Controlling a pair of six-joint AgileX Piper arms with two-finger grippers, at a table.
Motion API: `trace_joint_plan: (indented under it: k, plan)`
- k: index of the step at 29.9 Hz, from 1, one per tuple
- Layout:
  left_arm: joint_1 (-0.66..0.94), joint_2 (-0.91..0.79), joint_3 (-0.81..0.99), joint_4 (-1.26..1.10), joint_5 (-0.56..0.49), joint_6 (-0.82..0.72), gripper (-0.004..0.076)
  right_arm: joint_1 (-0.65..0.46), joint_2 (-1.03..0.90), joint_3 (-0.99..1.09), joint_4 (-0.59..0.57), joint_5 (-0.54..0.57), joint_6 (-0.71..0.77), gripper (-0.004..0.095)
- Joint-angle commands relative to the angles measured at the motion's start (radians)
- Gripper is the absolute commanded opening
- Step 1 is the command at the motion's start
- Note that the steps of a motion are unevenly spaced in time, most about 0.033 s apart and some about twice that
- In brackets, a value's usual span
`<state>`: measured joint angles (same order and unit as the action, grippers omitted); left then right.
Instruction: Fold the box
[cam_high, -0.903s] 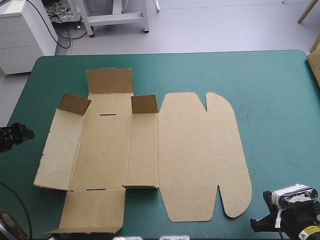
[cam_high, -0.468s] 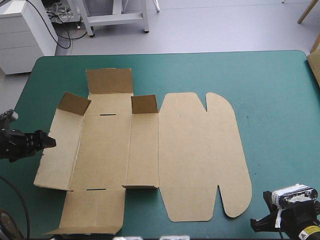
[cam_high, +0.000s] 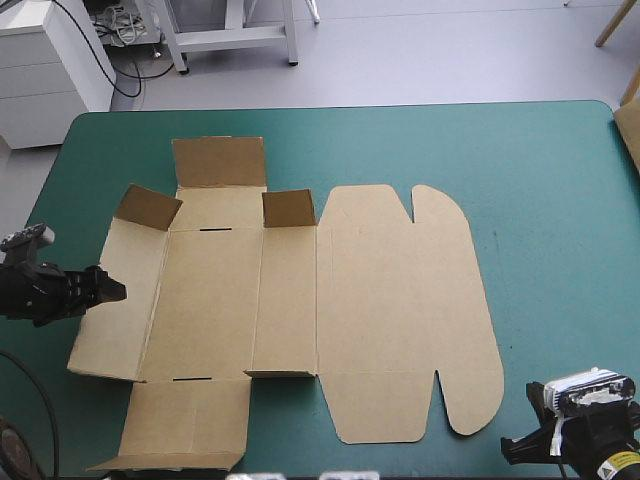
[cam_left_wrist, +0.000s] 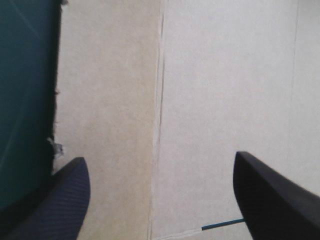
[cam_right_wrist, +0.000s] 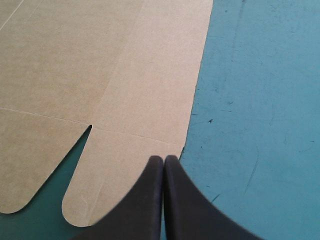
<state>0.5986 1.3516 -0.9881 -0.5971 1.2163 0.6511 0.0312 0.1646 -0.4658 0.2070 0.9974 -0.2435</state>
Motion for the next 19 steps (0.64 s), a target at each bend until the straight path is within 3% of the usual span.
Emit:
trace_joint_plan:
  k: [1,5,8,12,19]
  plan:
    - [-0.027,-0.025,0.027,-0.034,0.039,0.004,0.0560,0.002,0.011,-0.022,0.006,-0.060,0.000,-0.0021]
    - [-0.043,-0.025,0.086,-0.038,0.003,0.015,0.0524,0.002,0.011,-0.022,0.006,-0.060,0.000,-0.0022]
    - [-0.042,-0.025,0.112,-0.036,0.010,0.028,0.0407,0.002,0.011,-0.022,0.006,-0.060,0.000,-0.0021]
    - [-0.042,-0.022,0.117,-0.035,0.024,0.080,0.0003,0.002,0.011,-0.022,0.006,-0.060,0.000,-0.0021]
    - [-0.042,-0.022,0.117,-0.035,0.020,0.100,-0.0008,0.002,0.011,-0.022,0.006,-0.060,0.000,-0.0021]
